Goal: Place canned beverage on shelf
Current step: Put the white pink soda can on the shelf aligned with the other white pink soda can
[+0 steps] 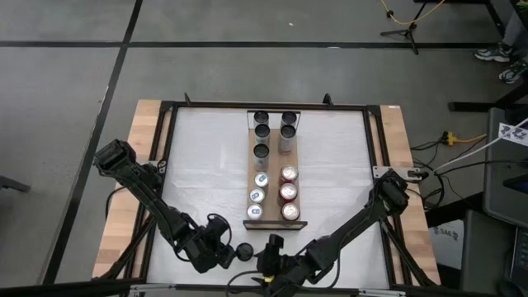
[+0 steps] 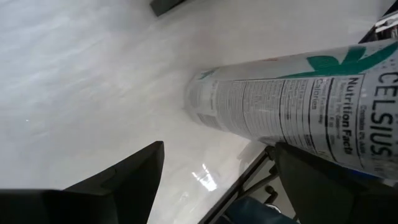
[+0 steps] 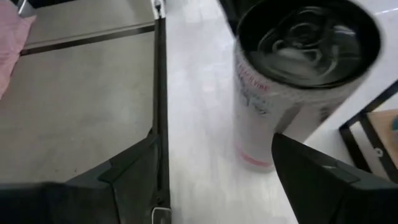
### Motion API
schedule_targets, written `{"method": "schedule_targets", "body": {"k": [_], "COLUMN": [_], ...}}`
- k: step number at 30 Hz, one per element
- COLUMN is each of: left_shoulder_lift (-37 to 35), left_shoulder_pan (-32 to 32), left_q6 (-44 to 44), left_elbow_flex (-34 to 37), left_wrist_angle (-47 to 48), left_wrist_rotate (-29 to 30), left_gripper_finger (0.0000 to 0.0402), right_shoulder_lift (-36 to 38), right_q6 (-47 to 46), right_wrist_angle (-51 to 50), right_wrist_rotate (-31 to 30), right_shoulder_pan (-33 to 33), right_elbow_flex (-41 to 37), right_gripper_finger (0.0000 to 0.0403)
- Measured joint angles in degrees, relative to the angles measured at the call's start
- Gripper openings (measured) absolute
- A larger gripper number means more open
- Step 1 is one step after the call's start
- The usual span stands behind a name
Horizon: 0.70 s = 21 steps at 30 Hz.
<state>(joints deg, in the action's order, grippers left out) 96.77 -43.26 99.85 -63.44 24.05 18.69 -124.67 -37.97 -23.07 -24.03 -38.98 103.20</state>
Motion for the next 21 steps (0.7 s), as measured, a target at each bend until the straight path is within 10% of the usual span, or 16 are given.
{"method": "schedule_targets", "body": {"k": [21], "left_shoulder_lift": [-0.2], "left_shoulder_pan": [2.2], "left_q6": [-6.0], "left_elbow_flex": [0.0], "left_wrist_angle": [5.7], "left_wrist_rotate": [-5.6], "left_gripper_finger": [0.0305], "right_shoulder_lift": [0.2], "right_q6": [5.3], "right_wrist_angle": [-0.1], "right_wrist_rotate": [8.9], "right_shoulder_pan": [0.0], "right_elbow_flex": [0.0], "right_gripper_finger": [0.0298]}}
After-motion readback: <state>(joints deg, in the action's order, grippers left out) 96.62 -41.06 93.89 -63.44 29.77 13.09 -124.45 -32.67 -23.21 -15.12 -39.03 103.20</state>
